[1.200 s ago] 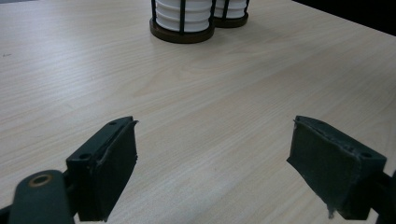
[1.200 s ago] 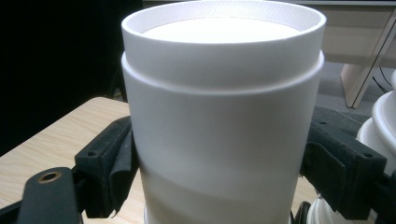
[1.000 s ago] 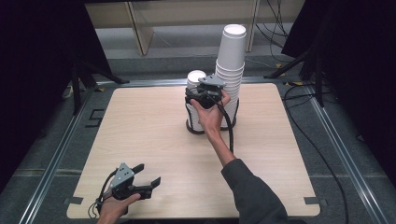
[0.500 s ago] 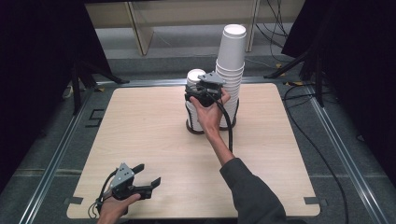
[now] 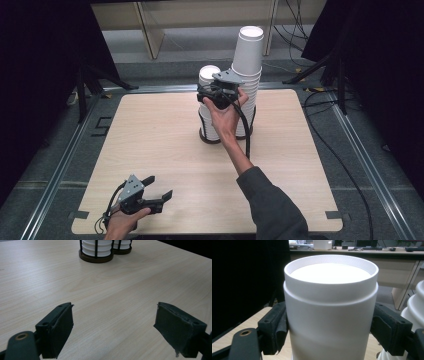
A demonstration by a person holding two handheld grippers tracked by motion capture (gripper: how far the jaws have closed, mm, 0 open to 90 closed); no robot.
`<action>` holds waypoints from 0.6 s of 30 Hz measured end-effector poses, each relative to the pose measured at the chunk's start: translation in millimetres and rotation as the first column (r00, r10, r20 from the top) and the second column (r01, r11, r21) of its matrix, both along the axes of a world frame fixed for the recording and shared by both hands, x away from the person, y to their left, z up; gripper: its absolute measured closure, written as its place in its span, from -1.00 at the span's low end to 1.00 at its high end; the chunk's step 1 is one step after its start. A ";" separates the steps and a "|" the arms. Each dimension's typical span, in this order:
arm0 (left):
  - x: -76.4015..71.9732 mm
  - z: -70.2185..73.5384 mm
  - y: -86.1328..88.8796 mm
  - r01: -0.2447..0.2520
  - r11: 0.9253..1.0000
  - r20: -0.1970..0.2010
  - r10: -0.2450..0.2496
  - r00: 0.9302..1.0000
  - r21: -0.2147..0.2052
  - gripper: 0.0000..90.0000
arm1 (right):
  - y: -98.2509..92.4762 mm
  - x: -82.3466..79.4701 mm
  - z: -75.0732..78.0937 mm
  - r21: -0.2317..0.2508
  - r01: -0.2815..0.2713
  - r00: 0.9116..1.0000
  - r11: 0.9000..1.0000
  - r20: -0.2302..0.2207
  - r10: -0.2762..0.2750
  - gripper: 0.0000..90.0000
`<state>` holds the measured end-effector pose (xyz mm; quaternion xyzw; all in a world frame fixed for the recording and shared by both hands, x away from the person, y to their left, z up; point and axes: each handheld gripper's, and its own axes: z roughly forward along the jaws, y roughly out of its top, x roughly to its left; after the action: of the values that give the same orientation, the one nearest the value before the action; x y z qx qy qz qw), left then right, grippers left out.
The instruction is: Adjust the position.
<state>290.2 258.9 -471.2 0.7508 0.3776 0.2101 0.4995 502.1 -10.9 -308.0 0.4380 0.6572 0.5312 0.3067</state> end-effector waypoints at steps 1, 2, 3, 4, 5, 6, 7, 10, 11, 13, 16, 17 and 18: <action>0.0 0.0 0.1 0.001 1.000 0.000 -0.001 1.000 0.001 -0.68 | -0.1 -1.0 2.5 0.009 0.005 1.000 1.000 -0.001 -0.005 -0.52; 0.0 0.0 0.1 0.001 1.000 0.000 -0.001 1.000 0.001 -0.68 | -0.6 -1.5 4.9 0.009 -0.001 1.000 1.000 0.001 0.001 -0.52; 0.0 0.0 0.0 0.001 1.000 0.001 -0.001 1.000 0.001 -0.68 | -0.8 -1.8 6.9 0.016 -0.002 1.000 1.000 0.006 0.002 -0.52; 0.0 0.0 0.0 0.001 1.000 0.000 -0.001 1.000 0.001 -0.68 | -1.1 -2.3 9.3 0.013 -0.003 1.000 1.000 0.016 0.003 -0.52; -0.1 -0.5 -0.4 -0.001 1.000 0.001 0.001 1.000 -0.009 -0.68 | -2.0 -3.3 11.7 0.010 -0.004 1.000 1.000 0.021 0.004 -0.52; -0.1 -0.5 -0.4 -0.001 1.000 0.001 0.001 1.000 -0.009 -0.68 | -2.0 -3.9 14.1 0.022 -0.007 1.000 1.000 0.028 0.006 -0.52; 0.2 -0.4 -0.4 0.002 1.000 0.003 -0.002 1.000 -0.006 -0.68 | -3.0 -5.2 17.7 0.016 -0.006 0.999 1.000 0.035 0.006 -0.52; 0.2 -0.5 -0.5 0.002 1.000 0.004 -0.002 1.000 -0.005 -0.68 | -4.3 -7.5 25.2 0.037 -0.014 0.998 0.999 0.055 0.012 -0.52; 0.3 -0.5 -0.5 0.003 1.000 0.004 -0.003 1.000 -0.005 -0.68 | -4.2 -8.5 28.1 0.054 -0.016 0.998 0.998 0.060 0.013 -0.52; 0.3 -0.7 -0.9 0.002 1.000 0.004 -0.002 1.000 -0.009 -0.68 | -5.8 -9.0 32.1 0.037 -0.018 0.997 0.999 0.072 0.015 -0.52; 0.2 -0.7 -1.0 0.002 1.000 0.004 -0.002 1.000 -0.012 -0.68 | -7.6 -11.7 44.4 0.067 -0.021 0.996 0.997 0.086 0.015 -0.52; 0.4 -0.6 -0.4 0.004 1.000 0.005 -0.004 1.000 -0.004 -0.68 | -8.2 -12.2 47.8 0.068 -0.027 0.995 0.997 0.097 0.020 -0.52; 0.4 -0.6 -0.4 0.004 1.000 0.005 -0.004 1.000 -0.004 -0.68 | -8.2 -12.2 47.8 0.068 -0.027 0.995 0.997 0.097 0.020 -0.52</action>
<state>290.6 258.6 -471.8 0.7500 0.3754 0.2102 0.5025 489.9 -19.0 -260.3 0.4143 0.6279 0.5779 0.3163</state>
